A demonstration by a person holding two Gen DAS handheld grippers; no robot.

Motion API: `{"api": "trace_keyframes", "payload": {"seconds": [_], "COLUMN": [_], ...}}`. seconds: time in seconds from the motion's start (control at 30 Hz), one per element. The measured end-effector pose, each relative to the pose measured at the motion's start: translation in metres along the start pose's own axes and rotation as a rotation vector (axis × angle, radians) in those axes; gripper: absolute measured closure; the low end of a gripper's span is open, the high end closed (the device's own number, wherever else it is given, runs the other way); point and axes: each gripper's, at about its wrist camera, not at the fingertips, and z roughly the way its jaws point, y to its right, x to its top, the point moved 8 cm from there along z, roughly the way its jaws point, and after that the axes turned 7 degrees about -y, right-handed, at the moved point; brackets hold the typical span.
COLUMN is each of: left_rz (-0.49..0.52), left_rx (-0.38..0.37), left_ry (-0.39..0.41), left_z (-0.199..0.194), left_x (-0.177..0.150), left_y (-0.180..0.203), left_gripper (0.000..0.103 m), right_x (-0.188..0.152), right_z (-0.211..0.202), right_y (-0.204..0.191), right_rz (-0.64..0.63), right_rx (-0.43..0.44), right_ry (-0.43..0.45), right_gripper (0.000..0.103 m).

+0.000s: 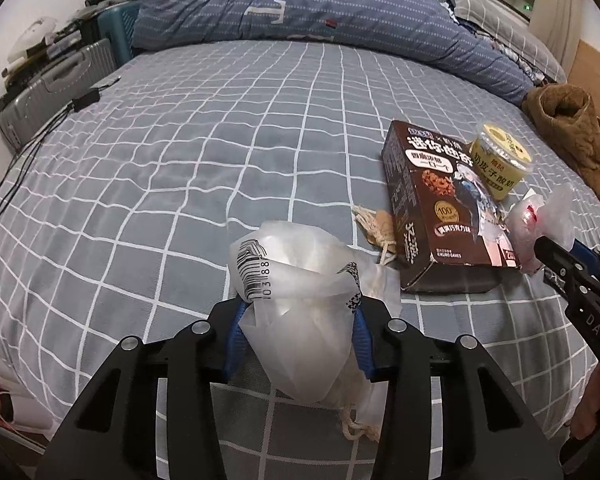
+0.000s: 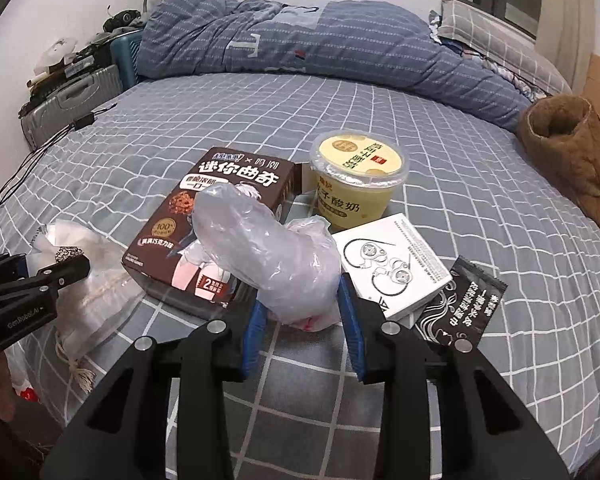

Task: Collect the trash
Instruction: 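Carry the mesh bag and plastic bag off the bed down over the bin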

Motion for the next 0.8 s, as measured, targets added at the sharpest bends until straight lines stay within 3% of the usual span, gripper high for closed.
{"api": "trace_keyframes", "payload": {"seconds": [0.8], "left_rz": [0.035], "left_rx": [-0.051], "left_ry": [0.099], "left_z": [-0.066], "left_x": [-0.001], "left_y": [0.009], "left_gripper": [0.061], "right_x": [-0.013], "right_z": [-0.059], "right_y": [-0.003], "right_rz": [0.05], "right_rx": [-0.005], "right_ry": [0.06], "right_gripper": [0.069]}}
